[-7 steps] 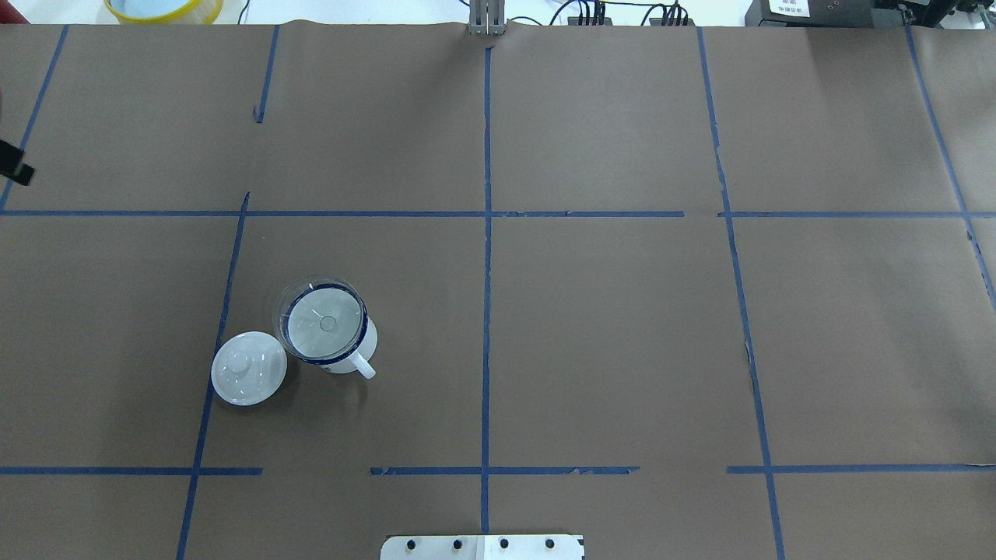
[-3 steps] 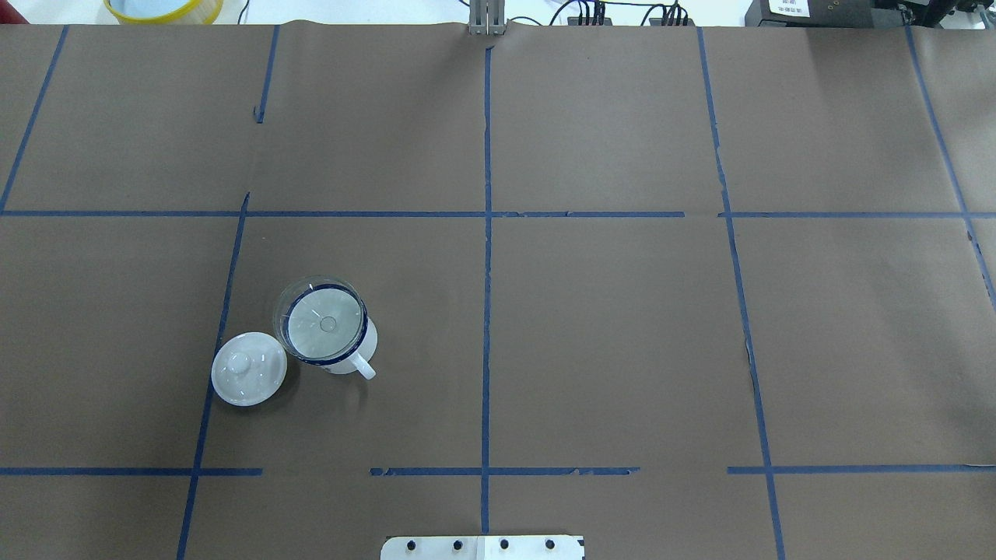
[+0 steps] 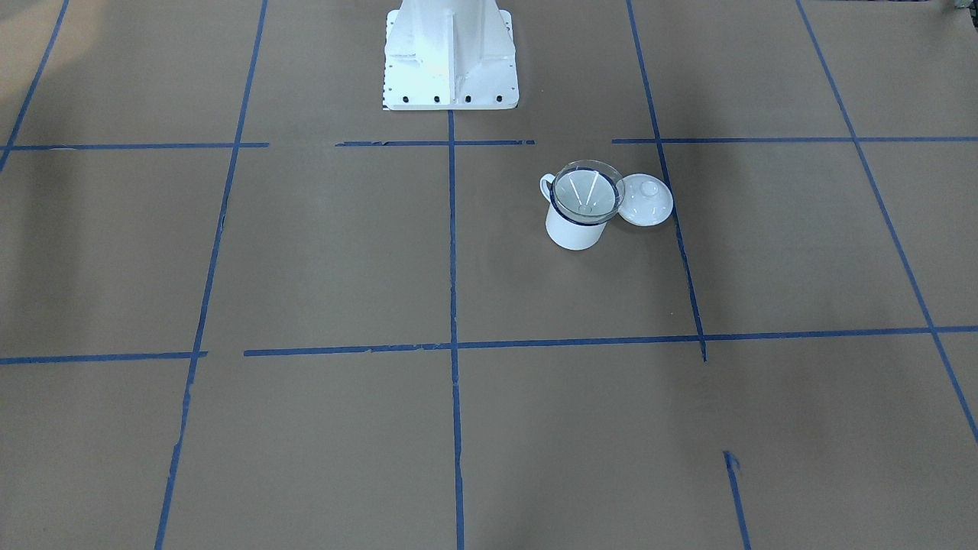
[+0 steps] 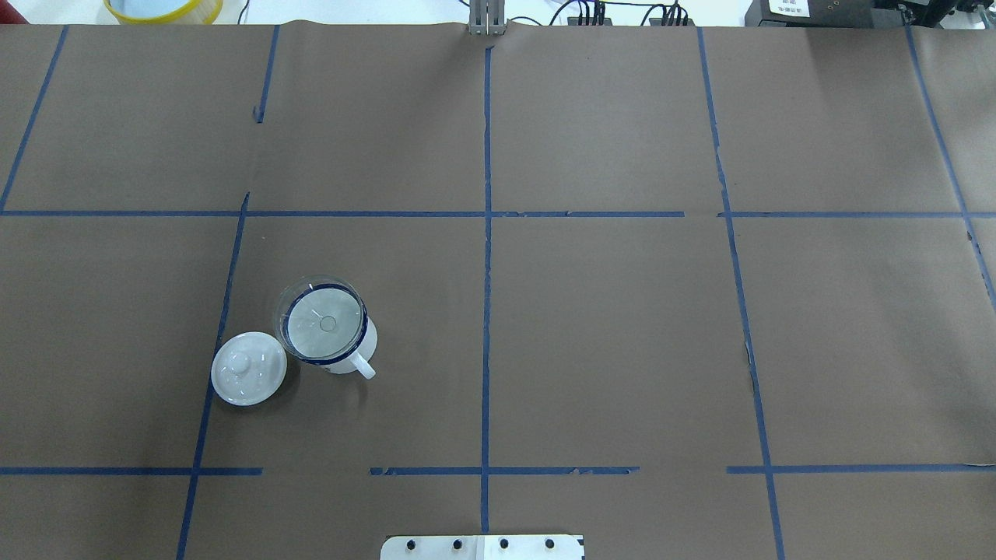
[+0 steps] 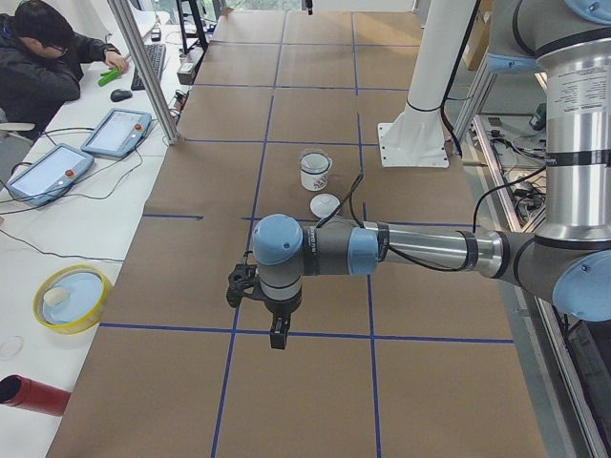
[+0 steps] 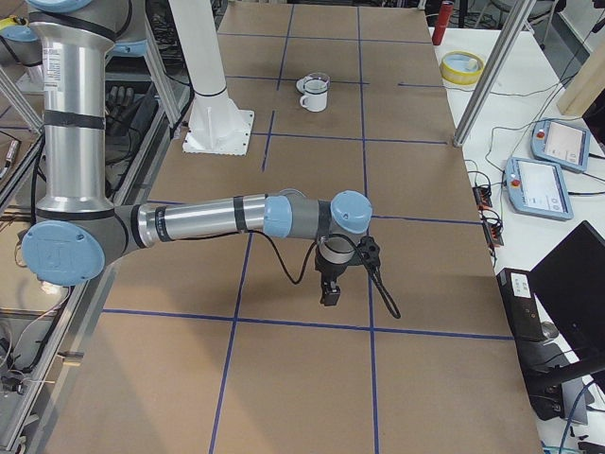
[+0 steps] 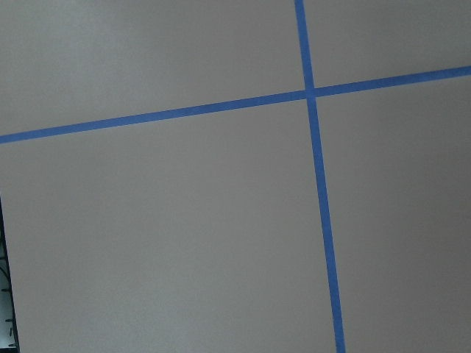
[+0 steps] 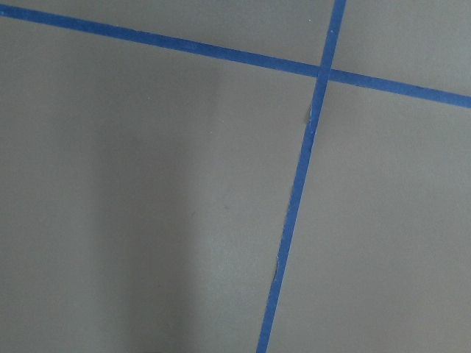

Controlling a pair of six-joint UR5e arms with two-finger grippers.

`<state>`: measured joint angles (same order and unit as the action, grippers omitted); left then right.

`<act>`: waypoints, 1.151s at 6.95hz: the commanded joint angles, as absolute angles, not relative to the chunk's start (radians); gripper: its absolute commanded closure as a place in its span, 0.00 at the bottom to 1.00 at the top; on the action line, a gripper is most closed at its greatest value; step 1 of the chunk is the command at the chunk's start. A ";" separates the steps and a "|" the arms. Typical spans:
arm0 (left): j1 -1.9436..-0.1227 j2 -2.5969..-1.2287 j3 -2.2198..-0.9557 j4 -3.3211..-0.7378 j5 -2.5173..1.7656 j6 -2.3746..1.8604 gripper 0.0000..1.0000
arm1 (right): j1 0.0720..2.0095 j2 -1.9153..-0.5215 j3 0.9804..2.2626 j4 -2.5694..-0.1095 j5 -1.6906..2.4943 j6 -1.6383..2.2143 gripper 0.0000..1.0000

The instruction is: Place funnel on cup

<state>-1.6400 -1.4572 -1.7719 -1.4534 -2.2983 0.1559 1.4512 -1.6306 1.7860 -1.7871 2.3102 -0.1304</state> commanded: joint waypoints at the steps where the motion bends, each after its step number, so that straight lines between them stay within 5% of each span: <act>1: -1.644 -1.460 -1.773 -1.459 -2.318 0.159 0.00 | 1.451 -1.631 1.786 -1.787 2.310 -0.130 0.00; 8: -1.641 -1.465 -1.801 -1.459 -2.327 0.158 0.00 | 1.451 -1.631 1.786 -1.787 2.310 -0.130 0.00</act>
